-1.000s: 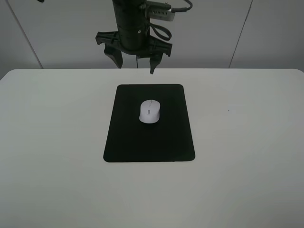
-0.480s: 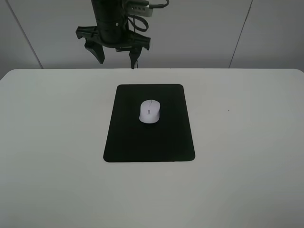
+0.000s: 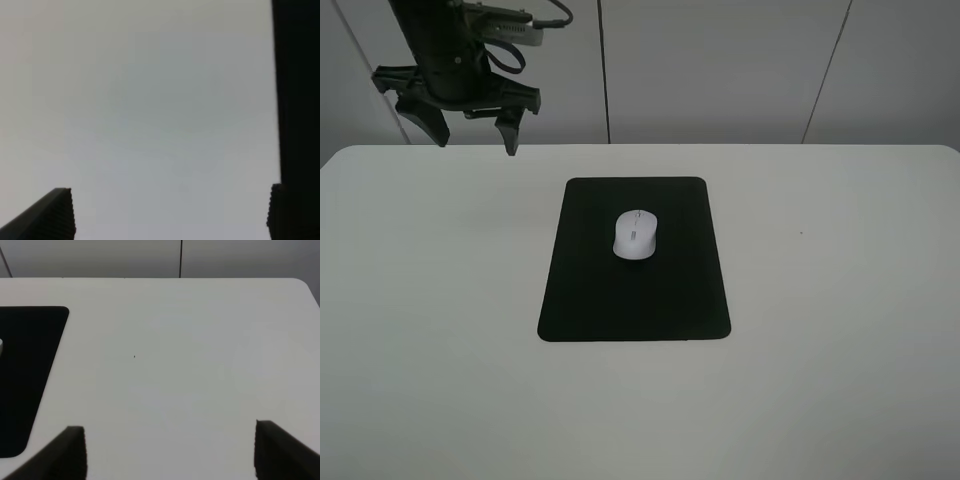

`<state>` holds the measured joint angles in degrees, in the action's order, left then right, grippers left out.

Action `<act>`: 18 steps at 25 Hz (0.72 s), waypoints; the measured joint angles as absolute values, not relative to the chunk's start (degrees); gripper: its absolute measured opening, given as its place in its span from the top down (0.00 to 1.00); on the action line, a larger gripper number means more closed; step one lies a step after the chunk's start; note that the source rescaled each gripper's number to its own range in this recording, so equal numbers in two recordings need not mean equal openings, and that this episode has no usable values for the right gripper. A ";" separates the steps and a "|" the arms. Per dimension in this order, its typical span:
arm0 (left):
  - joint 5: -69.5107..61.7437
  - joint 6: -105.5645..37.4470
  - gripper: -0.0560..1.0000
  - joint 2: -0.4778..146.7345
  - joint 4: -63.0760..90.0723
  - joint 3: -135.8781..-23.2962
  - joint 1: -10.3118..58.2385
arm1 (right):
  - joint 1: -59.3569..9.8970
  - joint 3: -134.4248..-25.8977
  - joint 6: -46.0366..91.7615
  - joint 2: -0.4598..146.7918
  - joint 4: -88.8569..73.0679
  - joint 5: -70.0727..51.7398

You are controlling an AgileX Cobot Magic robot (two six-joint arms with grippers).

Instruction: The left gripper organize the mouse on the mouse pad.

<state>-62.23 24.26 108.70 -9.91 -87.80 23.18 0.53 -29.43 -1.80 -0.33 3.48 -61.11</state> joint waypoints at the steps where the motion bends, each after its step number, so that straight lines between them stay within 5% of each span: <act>1: -61.12 24.13 0.00 106.65 -9.91 -85.53 21.96 | 0.53 -29.43 -1.80 -0.33 3.48 -61.11; 18: -50.66 19.05 0.00 59.23 -8.61 -50.98 14.02 | 0.53 -29.43 -1.80 -0.33 3.48 -61.11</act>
